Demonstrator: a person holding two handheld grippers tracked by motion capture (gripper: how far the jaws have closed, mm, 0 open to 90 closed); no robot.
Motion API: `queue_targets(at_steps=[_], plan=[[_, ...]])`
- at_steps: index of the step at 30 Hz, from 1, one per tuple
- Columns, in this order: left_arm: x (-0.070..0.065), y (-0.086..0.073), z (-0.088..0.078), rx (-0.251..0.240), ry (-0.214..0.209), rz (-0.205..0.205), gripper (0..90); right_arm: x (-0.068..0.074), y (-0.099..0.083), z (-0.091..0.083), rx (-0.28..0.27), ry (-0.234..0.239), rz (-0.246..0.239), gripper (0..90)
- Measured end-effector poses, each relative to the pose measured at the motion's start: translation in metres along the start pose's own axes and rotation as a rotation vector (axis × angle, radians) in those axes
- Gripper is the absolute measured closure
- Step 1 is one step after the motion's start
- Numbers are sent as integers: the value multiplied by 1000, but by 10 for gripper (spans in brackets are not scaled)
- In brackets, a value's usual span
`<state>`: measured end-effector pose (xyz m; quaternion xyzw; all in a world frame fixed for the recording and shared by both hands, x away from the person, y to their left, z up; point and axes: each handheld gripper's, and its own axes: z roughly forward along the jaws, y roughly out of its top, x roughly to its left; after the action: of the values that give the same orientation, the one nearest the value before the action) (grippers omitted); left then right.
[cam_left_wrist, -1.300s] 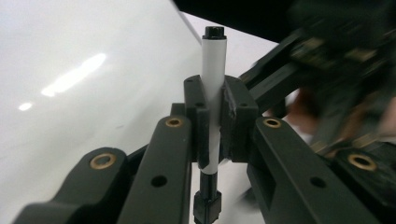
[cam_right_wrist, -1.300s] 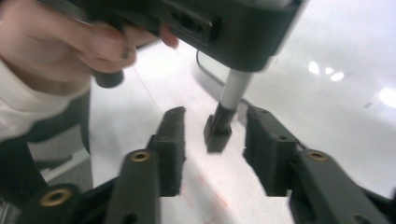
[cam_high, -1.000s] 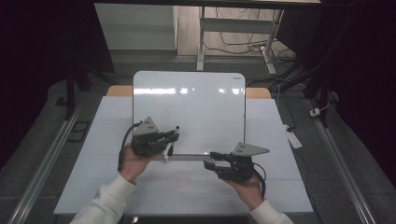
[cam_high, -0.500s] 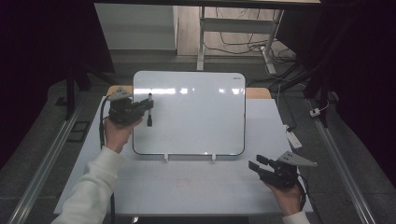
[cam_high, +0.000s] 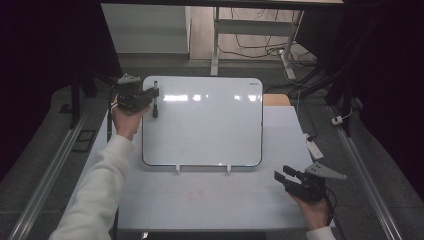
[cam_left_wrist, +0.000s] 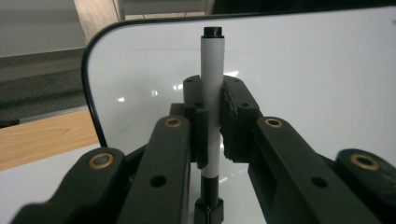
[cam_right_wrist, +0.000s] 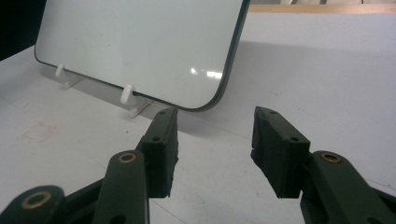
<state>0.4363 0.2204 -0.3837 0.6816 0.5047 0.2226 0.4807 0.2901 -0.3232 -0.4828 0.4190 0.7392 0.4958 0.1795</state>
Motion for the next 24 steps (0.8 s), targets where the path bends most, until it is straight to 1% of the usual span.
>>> queue_targets(at_steps=[1,4,8,10,13,15,18,19,22,24], plan=[[1,0,2,-2,7,-5,800,0,0,0,-1,0,2,502],[2,-1,7,1,28,-4,797,-1,0,0,-5,3,7,502],[1,-3,12,7,58,13,792,-2,-1,-1,-6,4,12,499],[0,-3,15,9,69,16,792,-2,-1,0,-7,6,14,499],[-3,-4,18,7,98,39,789,-3,-2,0,-7,13,21,497],[-6,-4,19,2,114,55,782,-2,-2,1,-7,12,17,496],[-10,-4,20,0,128,73,722,-2,-2,1,-7,11,13,496],[-11,-4,20,3,135,83,721,-2,-2,1,-7,12,13,496],[-13,-3,18,0,129,88,705,-2,-2,1,-7,14,10,494],[-13,-3,14,-4,120,90,660,-2,-2,0,-7,15,7,493]])
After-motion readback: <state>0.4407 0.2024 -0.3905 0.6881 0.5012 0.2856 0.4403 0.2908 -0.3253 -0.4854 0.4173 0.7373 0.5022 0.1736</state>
